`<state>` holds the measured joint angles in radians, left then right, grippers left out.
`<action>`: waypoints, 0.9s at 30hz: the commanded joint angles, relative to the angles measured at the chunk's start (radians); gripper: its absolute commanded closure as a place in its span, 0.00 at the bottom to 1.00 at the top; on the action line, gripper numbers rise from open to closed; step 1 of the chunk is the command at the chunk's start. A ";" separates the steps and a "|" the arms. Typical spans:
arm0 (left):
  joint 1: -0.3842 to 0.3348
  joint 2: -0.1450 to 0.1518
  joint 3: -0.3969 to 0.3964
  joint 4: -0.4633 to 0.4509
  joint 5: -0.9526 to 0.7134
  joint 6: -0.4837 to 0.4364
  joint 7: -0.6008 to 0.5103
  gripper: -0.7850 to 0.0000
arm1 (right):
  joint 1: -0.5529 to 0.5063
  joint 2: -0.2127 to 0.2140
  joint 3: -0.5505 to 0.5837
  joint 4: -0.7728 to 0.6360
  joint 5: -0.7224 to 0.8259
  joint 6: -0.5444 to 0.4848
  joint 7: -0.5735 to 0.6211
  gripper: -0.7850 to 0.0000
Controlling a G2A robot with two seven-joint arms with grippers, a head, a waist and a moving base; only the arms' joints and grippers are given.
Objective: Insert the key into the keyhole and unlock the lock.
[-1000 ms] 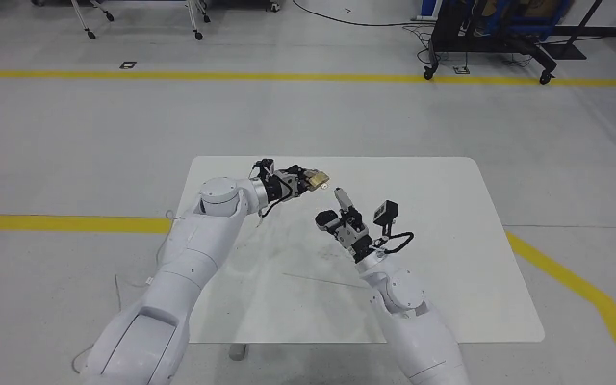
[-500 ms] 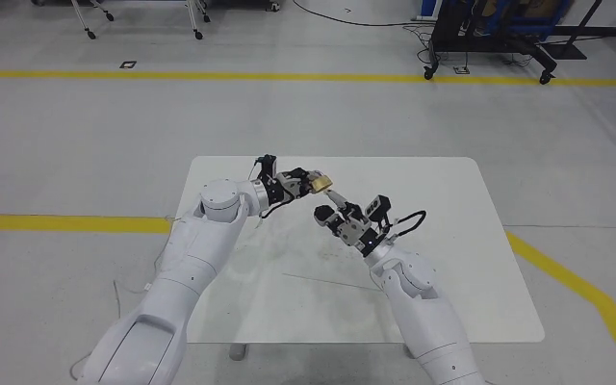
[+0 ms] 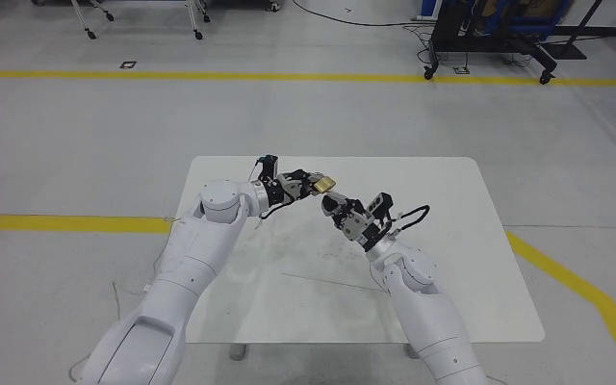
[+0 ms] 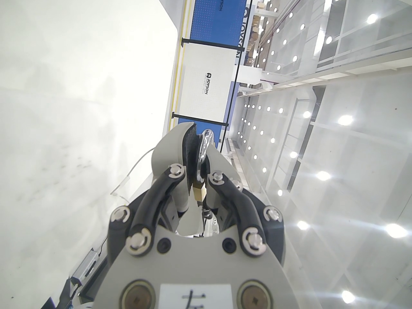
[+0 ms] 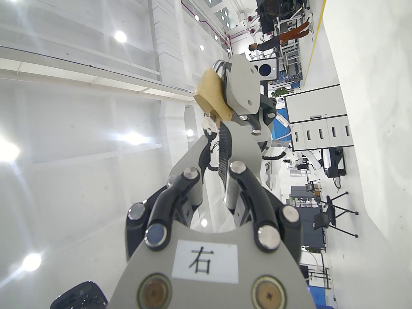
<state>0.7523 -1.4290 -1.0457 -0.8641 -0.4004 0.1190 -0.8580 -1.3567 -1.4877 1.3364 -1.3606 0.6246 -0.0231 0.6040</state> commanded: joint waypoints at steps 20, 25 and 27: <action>0.002 0.003 0.007 -0.014 0.025 -0.014 0.006 1.00 | -0.007 0.015 0.002 -0.020 0.026 0.014 -0.042 1.00; 0.007 0.005 0.011 -0.029 0.043 -0.035 0.000 1.00 | -0.002 0.018 -0.002 -0.016 0.046 0.050 -0.050 1.00; 0.008 0.007 0.015 -0.036 0.055 -0.049 -0.009 1.00 | 0.003 0.019 0.000 -0.011 0.076 0.085 -0.025 1.00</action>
<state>0.7599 -1.4230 -1.0330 -0.8961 -0.3521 0.0786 -0.8616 -1.3563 -1.4694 1.3341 -1.3748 0.6835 0.0413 0.5633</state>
